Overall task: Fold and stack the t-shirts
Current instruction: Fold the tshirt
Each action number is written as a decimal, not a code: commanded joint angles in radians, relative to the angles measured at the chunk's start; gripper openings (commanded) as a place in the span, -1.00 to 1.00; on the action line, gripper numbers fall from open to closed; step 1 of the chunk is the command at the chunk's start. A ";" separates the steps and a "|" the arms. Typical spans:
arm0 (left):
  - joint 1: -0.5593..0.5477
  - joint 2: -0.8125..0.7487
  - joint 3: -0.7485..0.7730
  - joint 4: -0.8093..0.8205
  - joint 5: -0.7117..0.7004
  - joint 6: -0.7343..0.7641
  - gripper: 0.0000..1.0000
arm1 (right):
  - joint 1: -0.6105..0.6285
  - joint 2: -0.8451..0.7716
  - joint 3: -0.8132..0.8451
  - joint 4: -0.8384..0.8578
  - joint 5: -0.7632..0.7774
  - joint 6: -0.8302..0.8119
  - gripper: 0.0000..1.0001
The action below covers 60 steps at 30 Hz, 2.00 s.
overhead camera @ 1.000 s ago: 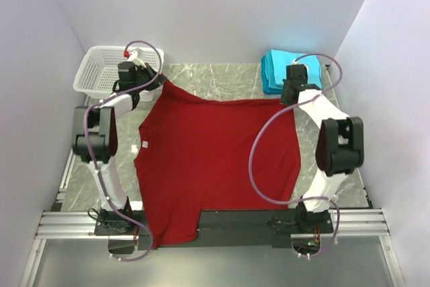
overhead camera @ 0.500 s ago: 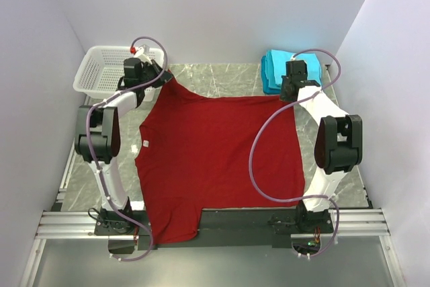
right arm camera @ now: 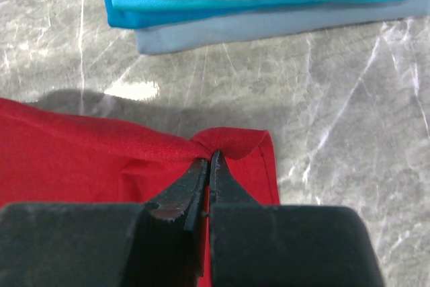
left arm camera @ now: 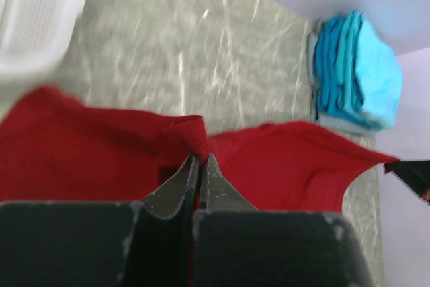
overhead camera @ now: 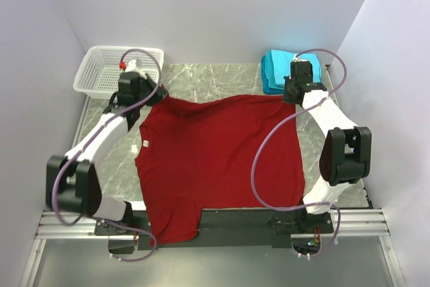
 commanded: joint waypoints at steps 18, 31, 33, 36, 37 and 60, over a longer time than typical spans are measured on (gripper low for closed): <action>-0.059 -0.579 -0.352 -0.390 -0.229 -0.293 -0.99 | -0.002 -0.198 -0.109 -0.171 0.088 0.040 -0.98; -0.061 -0.613 -0.458 -0.358 -0.154 -0.301 -0.99 | 0.007 -0.285 -0.270 -0.291 0.137 0.160 -0.60; -0.061 -0.608 -0.458 -0.359 -0.151 -0.296 -0.99 | 0.029 -0.290 -0.275 -0.309 0.176 0.175 -0.14; -0.061 -0.596 -0.463 -0.323 -0.135 -0.293 -0.99 | 0.084 -0.313 -0.260 -0.326 0.193 0.164 0.19; -0.061 -0.588 -0.470 -0.309 -0.131 -0.296 -0.99 | 0.099 -0.331 -0.247 -0.326 0.190 0.146 0.22; -0.030 0.089 -0.168 0.012 -0.113 -0.224 -0.99 | 0.852 0.078 -0.031 0.191 -0.217 0.034 0.14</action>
